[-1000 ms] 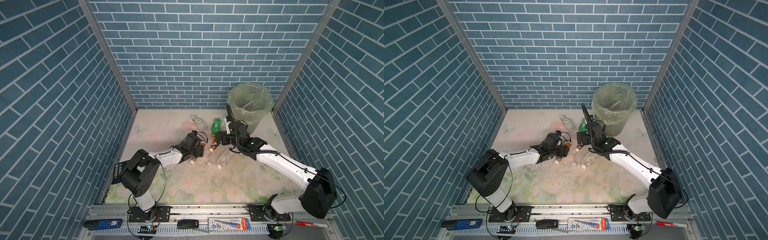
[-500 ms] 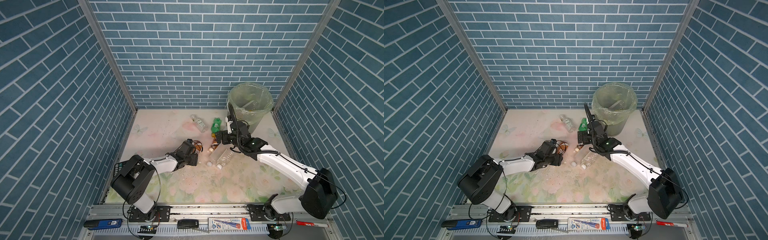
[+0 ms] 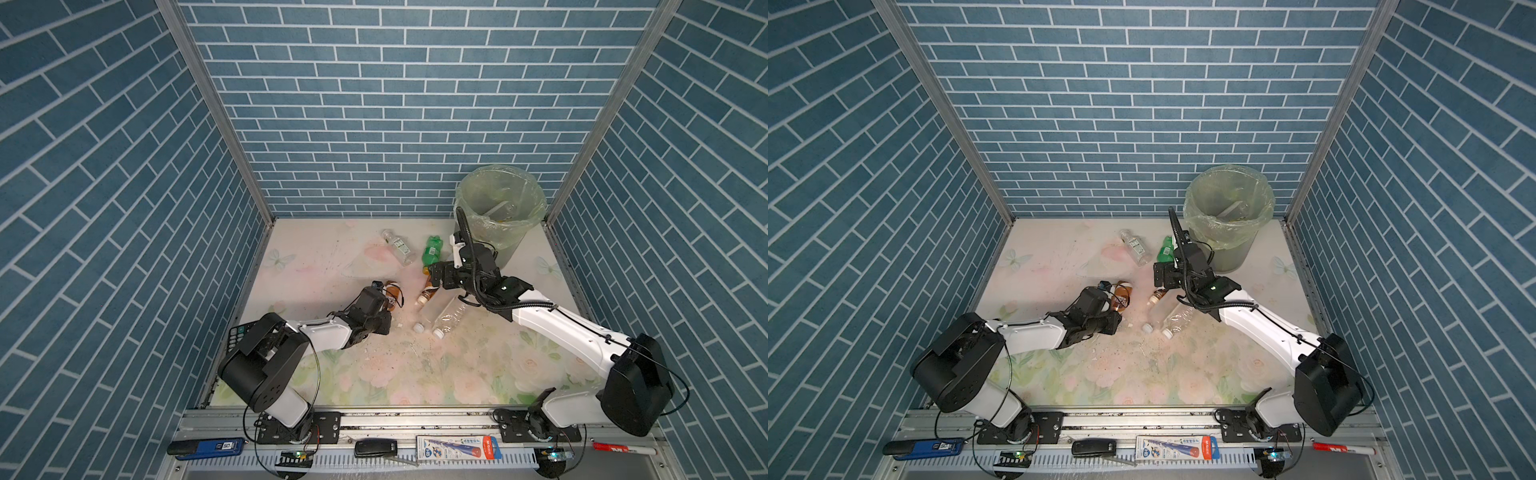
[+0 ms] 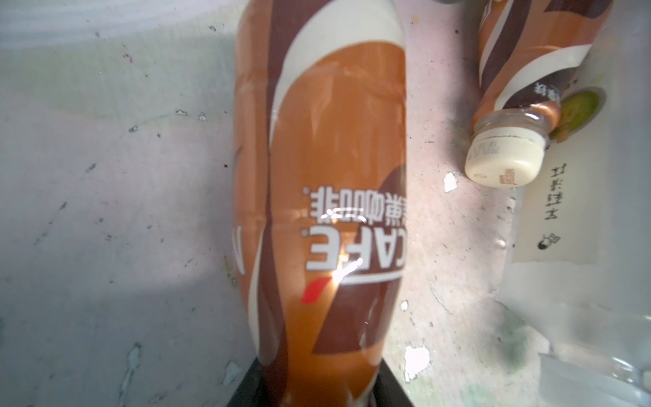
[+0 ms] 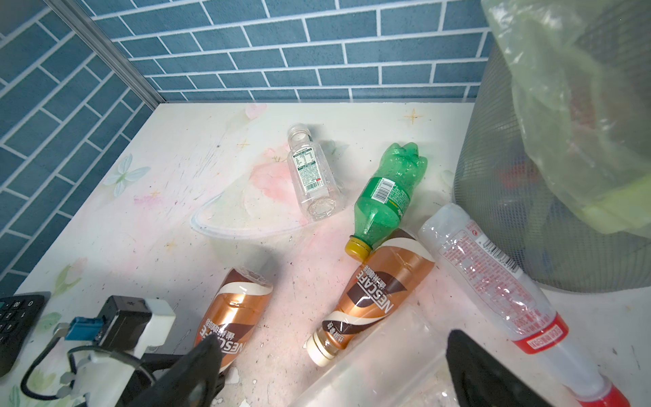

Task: Throw the plastic bottles in the bin
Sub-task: 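Grasp the brown Nescafe bottle with the left gripper and lift it, then close the right gripper on the Nescafe bottle's bottom while the left gripper holds it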

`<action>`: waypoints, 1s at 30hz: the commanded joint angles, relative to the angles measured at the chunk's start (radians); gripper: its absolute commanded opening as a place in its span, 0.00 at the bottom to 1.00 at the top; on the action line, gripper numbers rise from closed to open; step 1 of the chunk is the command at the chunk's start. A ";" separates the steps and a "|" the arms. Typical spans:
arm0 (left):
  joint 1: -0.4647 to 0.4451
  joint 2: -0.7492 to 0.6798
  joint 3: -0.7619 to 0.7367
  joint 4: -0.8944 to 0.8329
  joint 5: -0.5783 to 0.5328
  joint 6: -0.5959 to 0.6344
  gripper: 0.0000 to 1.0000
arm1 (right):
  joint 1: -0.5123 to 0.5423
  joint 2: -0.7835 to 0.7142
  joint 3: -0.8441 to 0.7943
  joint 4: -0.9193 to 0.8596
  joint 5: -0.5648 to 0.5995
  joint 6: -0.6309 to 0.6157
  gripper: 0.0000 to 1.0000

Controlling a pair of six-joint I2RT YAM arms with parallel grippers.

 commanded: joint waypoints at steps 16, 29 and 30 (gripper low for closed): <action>0.005 -0.252 0.033 0.058 0.066 0.015 0.38 | -0.055 0.070 0.081 0.041 -0.189 0.187 0.99; 0.004 -0.132 0.183 0.146 0.155 0.018 0.39 | -0.054 0.187 0.185 0.110 -0.353 0.272 0.94; 0.004 -0.126 0.188 0.141 0.158 0.019 0.39 | -0.055 0.198 0.190 0.115 -0.360 0.277 0.93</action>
